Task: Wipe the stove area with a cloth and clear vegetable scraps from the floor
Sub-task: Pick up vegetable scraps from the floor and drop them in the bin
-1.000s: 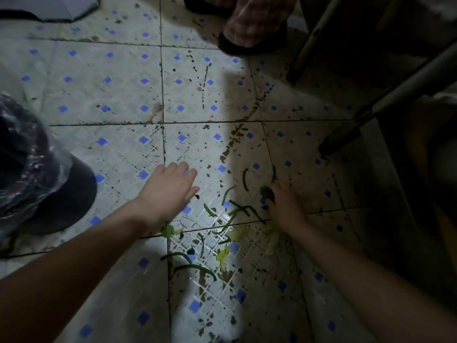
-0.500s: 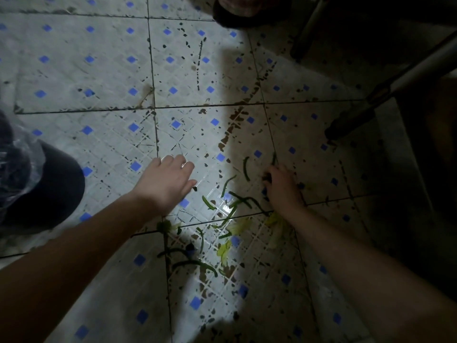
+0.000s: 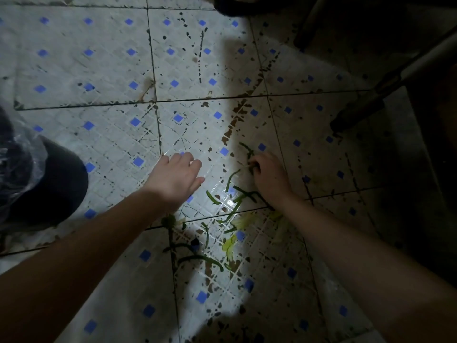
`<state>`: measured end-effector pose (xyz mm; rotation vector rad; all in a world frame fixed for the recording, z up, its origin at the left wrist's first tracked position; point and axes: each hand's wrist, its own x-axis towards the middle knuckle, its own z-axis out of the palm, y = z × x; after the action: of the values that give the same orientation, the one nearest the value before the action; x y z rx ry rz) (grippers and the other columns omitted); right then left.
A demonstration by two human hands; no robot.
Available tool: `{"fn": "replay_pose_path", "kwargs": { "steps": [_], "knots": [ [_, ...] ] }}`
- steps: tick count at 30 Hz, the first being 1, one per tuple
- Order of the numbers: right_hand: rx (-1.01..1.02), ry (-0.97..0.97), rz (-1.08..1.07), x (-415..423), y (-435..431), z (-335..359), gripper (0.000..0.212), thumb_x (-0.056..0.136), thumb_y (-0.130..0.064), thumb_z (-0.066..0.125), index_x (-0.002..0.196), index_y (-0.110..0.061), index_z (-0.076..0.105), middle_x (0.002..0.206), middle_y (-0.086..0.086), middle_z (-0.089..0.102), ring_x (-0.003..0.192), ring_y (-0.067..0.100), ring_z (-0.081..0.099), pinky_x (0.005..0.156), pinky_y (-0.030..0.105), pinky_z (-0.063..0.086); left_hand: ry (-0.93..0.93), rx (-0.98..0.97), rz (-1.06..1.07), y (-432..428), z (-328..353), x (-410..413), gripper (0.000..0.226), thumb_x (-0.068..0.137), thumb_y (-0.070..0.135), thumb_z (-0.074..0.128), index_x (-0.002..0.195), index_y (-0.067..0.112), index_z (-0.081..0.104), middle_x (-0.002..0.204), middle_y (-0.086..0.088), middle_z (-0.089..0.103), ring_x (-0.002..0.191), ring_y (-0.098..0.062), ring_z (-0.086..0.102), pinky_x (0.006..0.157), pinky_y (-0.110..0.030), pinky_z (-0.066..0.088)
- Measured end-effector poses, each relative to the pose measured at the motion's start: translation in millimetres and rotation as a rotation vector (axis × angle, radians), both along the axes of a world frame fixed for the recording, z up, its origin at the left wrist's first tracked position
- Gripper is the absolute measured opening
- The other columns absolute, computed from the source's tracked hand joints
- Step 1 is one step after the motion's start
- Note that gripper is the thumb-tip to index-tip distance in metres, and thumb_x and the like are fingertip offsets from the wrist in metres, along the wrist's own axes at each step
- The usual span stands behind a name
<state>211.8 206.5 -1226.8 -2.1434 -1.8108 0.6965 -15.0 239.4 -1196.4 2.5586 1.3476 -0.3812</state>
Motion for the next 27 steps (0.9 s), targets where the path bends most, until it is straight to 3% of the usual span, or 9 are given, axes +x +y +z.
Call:
{"fn": "replay_pose_path", "kwargs": {
  "steps": [5, 11, 14, 19, 27],
  "knots": [
    [0.017, 0.006, 0.000, -9, 5, -4, 0.019, 0.092, -0.005, 0.049, 0.111, -0.009, 0.052, 0.120, 0.009, 0.048, 0.106, 0.023, 0.049, 0.083, 0.035, 0.047, 0.014, 0.004, 0.024, 0, -3, -7, 0.040, 0.101, 0.043, 0.026, 0.128, 0.019, 0.041, 0.129, -0.006, 0.047, 0.114, -0.022, 0.047, 0.098, -0.038, 0.037],
    [-0.033, 0.083, -0.231, -13, 9, -7, 0.061, 0.081, -0.032, 0.071, 0.127, -0.006, 0.042, 0.128, 0.012, 0.047, 0.116, 0.025, 0.047, 0.094, 0.038, 0.046, 0.025, 0.033, 0.026, -2, -5, -17, 0.040, 0.100, 0.043, 0.028, 0.127, 0.017, 0.043, 0.127, -0.006, 0.048, 0.110, -0.022, 0.048, 0.094, -0.037, 0.038],
    [-0.084, 0.073, -0.251, -16, 11, -10, 0.053, 0.082, -0.033, 0.070, 0.121, -0.005, 0.048, 0.123, 0.013, 0.050, 0.113, 0.027, 0.048, 0.093, 0.040, 0.045, 0.018, 0.026, 0.031, -2, -5, -22, 0.039, 0.100, 0.042, 0.028, 0.125, 0.017, 0.045, 0.124, -0.005, 0.049, 0.107, -0.022, 0.048, 0.092, -0.036, 0.038],
    [-0.096, 0.124, -0.239, -23, 15, -10, 0.024, 0.088, -0.014, 0.062, 0.110, -0.007, 0.053, 0.115, 0.011, 0.056, 0.108, 0.026, 0.054, 0.094, 0.043, 0.047, 0.014, 0.034, 0.024, -2, -6, -27, 0.040, 0.100, 0.042, 0.030, 0.125, 0.016, 0.046, 0.125, -0.006, 0.050, 0.107, -0.023, 0.049, 0.091, -0.037, 0.038],
    [-0.070, 0.098, -0.147, -18, 8, -4, 0.021, 0.091, -0.001, 0.050, 0.111, -0.005, 0.055, 0.119, 0.012, 0.055, 0.110, 0.024, 0.053, 0.096, 0.036, 0.046, 0.027, 0.016, 0.028, -3, -2, -26, 0.041, 0.100, 0.043, 0.029, 0.126, 0.017, 0.045, 0.127, -0.006, 0.049, 0.111, -0.022, 0.048, 0.094, -0.037, 0.037]
  ]
}}
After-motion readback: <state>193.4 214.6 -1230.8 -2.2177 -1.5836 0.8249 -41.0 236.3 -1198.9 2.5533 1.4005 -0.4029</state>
